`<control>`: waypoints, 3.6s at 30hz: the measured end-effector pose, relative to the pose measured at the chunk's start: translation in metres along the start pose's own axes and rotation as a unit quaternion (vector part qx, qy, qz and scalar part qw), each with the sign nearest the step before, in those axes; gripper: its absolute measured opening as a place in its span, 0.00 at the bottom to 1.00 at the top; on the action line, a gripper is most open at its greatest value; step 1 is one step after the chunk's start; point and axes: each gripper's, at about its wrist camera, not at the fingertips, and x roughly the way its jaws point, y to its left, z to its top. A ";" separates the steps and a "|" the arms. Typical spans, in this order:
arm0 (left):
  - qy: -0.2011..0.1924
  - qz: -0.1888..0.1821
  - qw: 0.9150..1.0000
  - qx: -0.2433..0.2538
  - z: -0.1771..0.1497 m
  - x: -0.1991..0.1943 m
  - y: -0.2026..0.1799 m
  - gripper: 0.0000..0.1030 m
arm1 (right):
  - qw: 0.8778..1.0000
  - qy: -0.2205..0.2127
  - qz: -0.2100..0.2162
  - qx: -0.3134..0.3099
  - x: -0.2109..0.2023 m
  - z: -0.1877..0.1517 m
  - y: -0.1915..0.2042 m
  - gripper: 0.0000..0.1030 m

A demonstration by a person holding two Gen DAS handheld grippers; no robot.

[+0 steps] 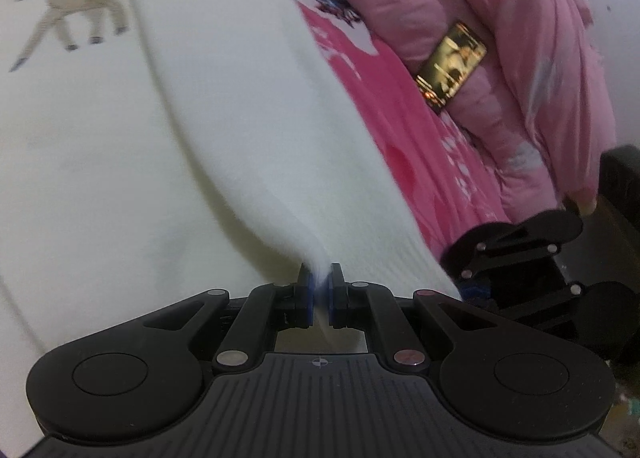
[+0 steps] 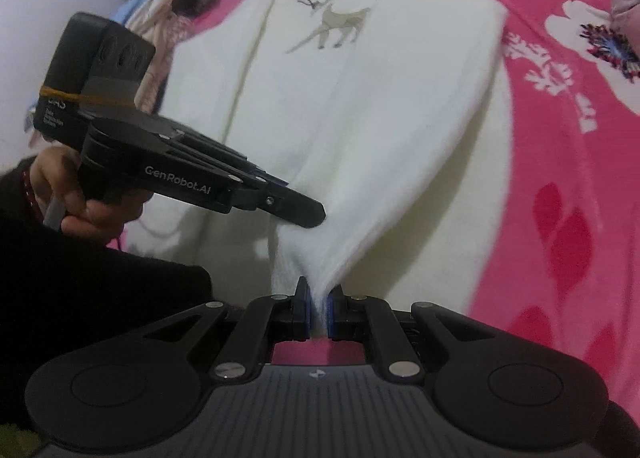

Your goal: Fold clothes

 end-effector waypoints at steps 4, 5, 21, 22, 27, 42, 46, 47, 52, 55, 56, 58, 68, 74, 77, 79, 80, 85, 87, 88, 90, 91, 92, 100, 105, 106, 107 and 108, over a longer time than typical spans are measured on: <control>0.012 -0.002 1.000 0.011 0.000 0.009 -0.004 0.04 | 0.999 0.020 -0.022 0.014 0.004 -0.002 -0.007 0.09; 0.008 -0.004 1.000 0.017 0.001 0.008 -0.006 0.05 | 0.999 0.019 -0.028 0.010 0.003 -0.001 -0.005 0.09; 0.009 0.042 0.996 0.082 -0.002 -0.011 0.001 0.29 | 0.994 -0.021 -0.052 0.094 -0.026 0.007 -0.033 0.37; 0.006 0.045 0.996 0.078 0.002 -0.015 0.005 0.29 | 0.994 -0.034 -0.040 0.100 -0.032 0.011 -0.036 0.37; -0.018 0.058 0.997 0.042 0.025 -0.034 0.026 0.30 | 0.985 -0.094 0.030 0.140 -0.044 0.042 -0.061 0.38; -0.183 0.111 0.973 -0.081 0.181 -0.024 0.115 0.30 | 0.897 -0.251 0.110 0.346 0.040 0.140 -0.202 0.42; -0.185 0.107 0.973 -0.088 0.210 -0.014 0.134 0.30 | 0.882 -0.269 0.142 0.359 0.057 0.141 -0.216 0.44; -0.185 0.107 0.973 -0.091 0.216 -0.012 0.139 0.29 | 0.880 -0.271 0.149 0.361 0.061 0.140 -0.219 0.44; -0.172 0.092 0.978 -0.074 0.223 -0.005 0.147 0.05 | 0.865 -0.298 0.179 0.363 0.071 0.131 -0.229 0.24; -0.208 0.105 0.972 -0.038 0.216 -0.016 0.134 0.04 | 0.854 -0.320 0.205 0.355 0.070 0.128 -0.232 0.18; -0.216 0.121 0.969 -0.028 0.214 -0.018 0.131 0.04 | 0.854 -0.321 0.204 0.355 0.070 0.129 -0.233 0.18; -0.187 0.154 0.970 -0.018 0.214 -0.005 0.137 0.04 | 0.856 -0.314 0.194 0.363 0.076 0.129 -0.239 0.19; -0.208 0.091 0.973 0.052 0.182 -0.035 0.074 0.27 | 0.816 -0.317 0.313 0.368 0.083 0.132 -0.245 0.45; -0.121 0.014 0.990 0.066 0.165 0.016 0.029 0.33 | 0.830 -0.303 0.341 0.320 0.075 0.157 -0.233 0.75; -0.125 0.031 0.991 0.039 0.163 0.031 0.024 0.33 | 0.836 -0.299 0.359 0.288 0.069 0.165 -0.222 0.87; -0.132 0.044 0.990 0.018 0.162 0.035 0.025 0.30 | 0.836 -0.296 0.371 0.276 0.068 0.168 -0.218 0.90; -0.136 0.050 0.989 0.006 0.161 0.035 0.027 0.23 | 0.829 -0.295 0.389 0.274 0.067 0.168 -0.218 0.90; -0.150 0.095 0.983 -0.043 0.159 0.030 0.039 0.01 | 0.813 -0.322 0.410 0.258 0.052 0.162 -0.222 0.89; -0.145 0.088 0.983 -0.068 0.157 0.029 0.050 0.01 | 0.833 -0.335 0.353 0.262 0.042 0.156 -0.229 0.86; -0.144 0.083 0.983 -0.080 0.156 0.029 0.055 0.01 | 0.846 -0.337 0.315 0.266 0.037 0.152 -0.233 0.83; -0.144 0.057 0.985 -0.077 0.154 0.025 0.057 0.01 | 0.868 -0.331 0.248 0.274 0.032 0.144 -0.240 0.74; -0.141 0.041 0.987 -0.065 0.153 0.024 0.054 0.02 | 0.871 -0.320 0.243 0.284 0.035 0.140 -0.243 0.70; -0.138 0.024 0.989 -0.053 0.153 0.024 0.049 0.03 | 0.868 -0.308 0.248 0.299 0.039 0.138 -0.247 0.70; -0.100 0.056 0.990 0.077 0.146 0.051 0.000 0.43 | 0.838 -0.246 0.348 0.341 0.075 0.150 -0.245 0.70; -0.102 0.066 0.991 0.062 0.151 0.057 -0.003 0.45 | 0.839 -0.265 0.319 0.352 0.071 0.147 -0.255 0.70; -0.103 0.071 0.990 0.066 0.150 0.057 -0.004 0.44 | 0.840 -0.267 0.306 0.359 0.070 0.145 -0.257 0.70; -0.103 0.076 0.989 0.069 0.149 0.057 -0.005 0.44 | 0.841 -0.267 0.294 0.367 0.070 0.144 -0.260 0.70; -0.103 0.082 0.988 0.077 0.148 0.058 -0.007 0.44 | 0.844 -0.261 0.283 0.372 0.070 0.143 -0.261 0.71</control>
